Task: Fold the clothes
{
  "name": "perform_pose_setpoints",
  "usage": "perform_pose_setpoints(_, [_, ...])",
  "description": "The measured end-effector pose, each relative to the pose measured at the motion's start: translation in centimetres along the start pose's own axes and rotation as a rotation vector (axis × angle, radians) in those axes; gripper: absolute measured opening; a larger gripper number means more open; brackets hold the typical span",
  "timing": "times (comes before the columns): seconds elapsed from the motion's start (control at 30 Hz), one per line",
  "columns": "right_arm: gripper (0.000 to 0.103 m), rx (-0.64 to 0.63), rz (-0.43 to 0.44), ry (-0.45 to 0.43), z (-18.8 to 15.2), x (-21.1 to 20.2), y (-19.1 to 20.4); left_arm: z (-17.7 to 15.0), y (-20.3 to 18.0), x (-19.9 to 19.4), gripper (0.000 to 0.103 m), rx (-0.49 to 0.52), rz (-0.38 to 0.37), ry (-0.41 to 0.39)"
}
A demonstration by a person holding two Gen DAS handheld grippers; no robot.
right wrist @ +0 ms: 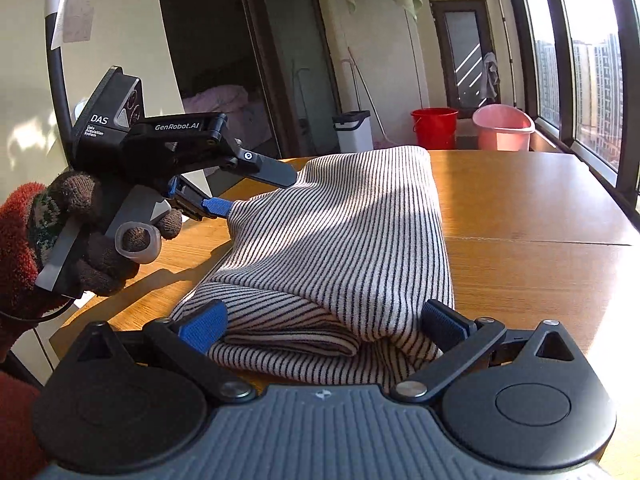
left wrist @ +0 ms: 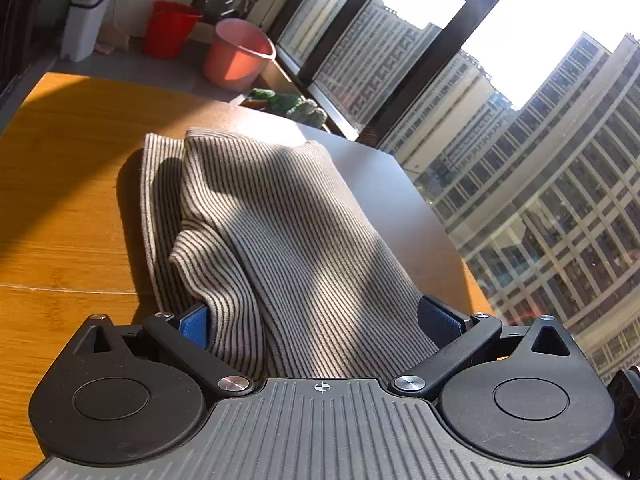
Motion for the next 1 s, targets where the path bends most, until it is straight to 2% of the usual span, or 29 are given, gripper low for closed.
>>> perform_pose_setpoints(0.13, [0.103, 0.035, -0.067, -0.053, 1.1, -1.0, -1.3, -0.2, -0.7, -1.5, 0.103, 0.015, -0.053, -0.033])
perform_pose_setpoints(0.2, [0.103, 0.071, -0.115, -0.061, 1.3, -0.9, -2.0, -0.6, -1.0, -0.7, 0.103, 0.002, -0.083, -0.012])
perform_pose_setpoints(0.3, [0.103, 0.089, -0.138, -0.014, 0.5, -0.1, -2.1, -1.6, -0.7, 0.7, 0.103, -0.022, -0.094, 0.044])
perform_pose_setpoints(0.47, [0.103, -0.03, -0.176, 0.107, -1.4, 2.1, -0.7, -2.0, -0.2, 2.1, 0.103, -0.013, -0.056, 0.059])
perform_pose_setpoints(0.7, [0.103, -0.014, -0.155, 0.126, -0.8, 2.7, -1.4, -1.1, 0.2, 4.9, 0.103, -0.02, -0.046, 0.048])
perform_pose_setpoints(0.87, [0.103, -0.006, -0.149, 0.124, -0.8, 2.7, -1.6, -0.1, -0.4, 6.8, 0.103, 0.053, -0.042, 0.027])
perform_pose_setpoints(1.0, [0.103, -0.016, -0.153, 0.127, -1.0, 2.7, -1.4, 0.0, -0.2, 7.0, 0.103, 0.056, -0.044, 0.021])
Point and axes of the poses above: each gripper's, at about its wrist camera, not at the fingertips, and x roughly the way its jaws point, y to its left, z to its top, the point moved 1 cm from there along x, roughly the way its jaws point, and after that the axes turned 5 degrees about z, right-handed, at the moved point
